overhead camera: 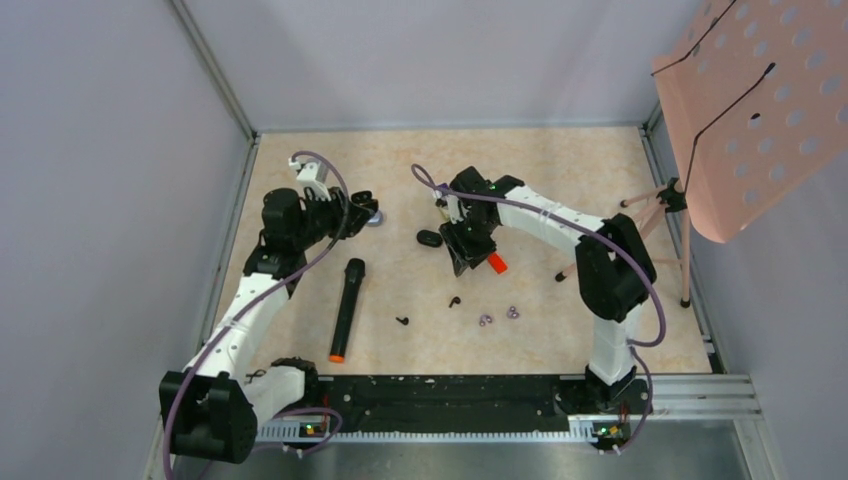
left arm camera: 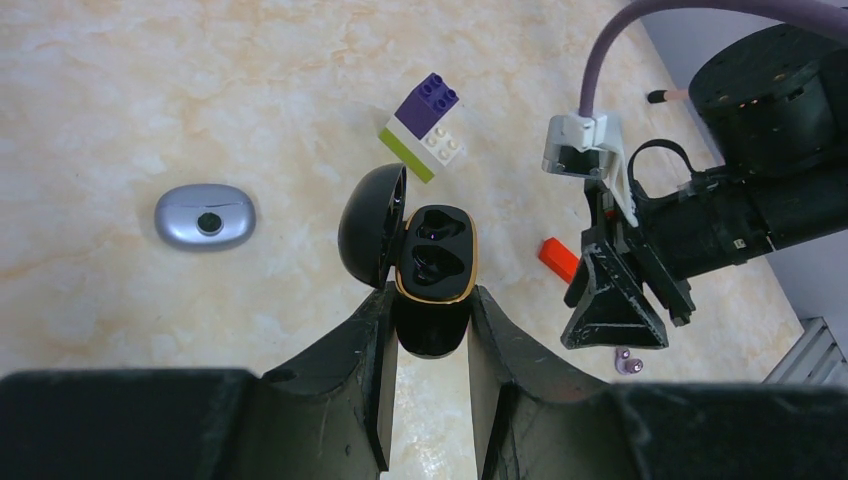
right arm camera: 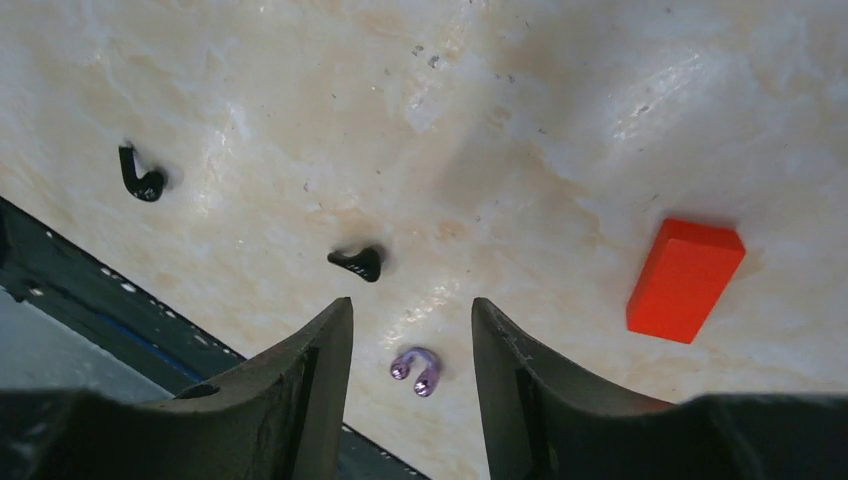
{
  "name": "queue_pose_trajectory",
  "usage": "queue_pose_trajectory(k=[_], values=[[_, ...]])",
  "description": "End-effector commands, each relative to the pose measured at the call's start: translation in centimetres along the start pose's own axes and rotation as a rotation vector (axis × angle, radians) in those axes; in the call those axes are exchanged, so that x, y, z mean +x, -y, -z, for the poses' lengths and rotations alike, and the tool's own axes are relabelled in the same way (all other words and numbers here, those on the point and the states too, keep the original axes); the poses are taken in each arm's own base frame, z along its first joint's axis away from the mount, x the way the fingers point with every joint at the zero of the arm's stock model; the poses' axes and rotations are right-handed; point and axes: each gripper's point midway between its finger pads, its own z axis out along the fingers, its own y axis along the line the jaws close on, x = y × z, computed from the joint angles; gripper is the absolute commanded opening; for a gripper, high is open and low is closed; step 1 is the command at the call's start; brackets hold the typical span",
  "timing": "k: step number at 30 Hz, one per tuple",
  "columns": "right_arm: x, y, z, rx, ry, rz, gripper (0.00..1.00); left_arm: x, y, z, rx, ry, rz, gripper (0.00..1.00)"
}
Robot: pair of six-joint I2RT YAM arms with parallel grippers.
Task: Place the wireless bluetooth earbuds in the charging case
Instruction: Pick up the earbud from the center of the board.
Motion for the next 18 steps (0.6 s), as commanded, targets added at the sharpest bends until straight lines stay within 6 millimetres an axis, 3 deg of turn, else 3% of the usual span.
queue_pose_trajectory(k=[1,9,18], values=[[-0.3,-2.1,0.9,0.037,-0.055,-0.243,0.47,-2.6,0.3,0.2,-0.016,0.053,-0.023,0.0],[3.4,-2.8,-2.9,0.018,-0.236,-0.405,0.38,-2.8,0.2,0.5,-0.037,0.008,-0.042,0.0],[4.1,-3.8,-5.2,-0.061,-0.303,-0.465,0.44,-3.0,0.4,0.7,-0.03,0.003,-0.039,0.0]])
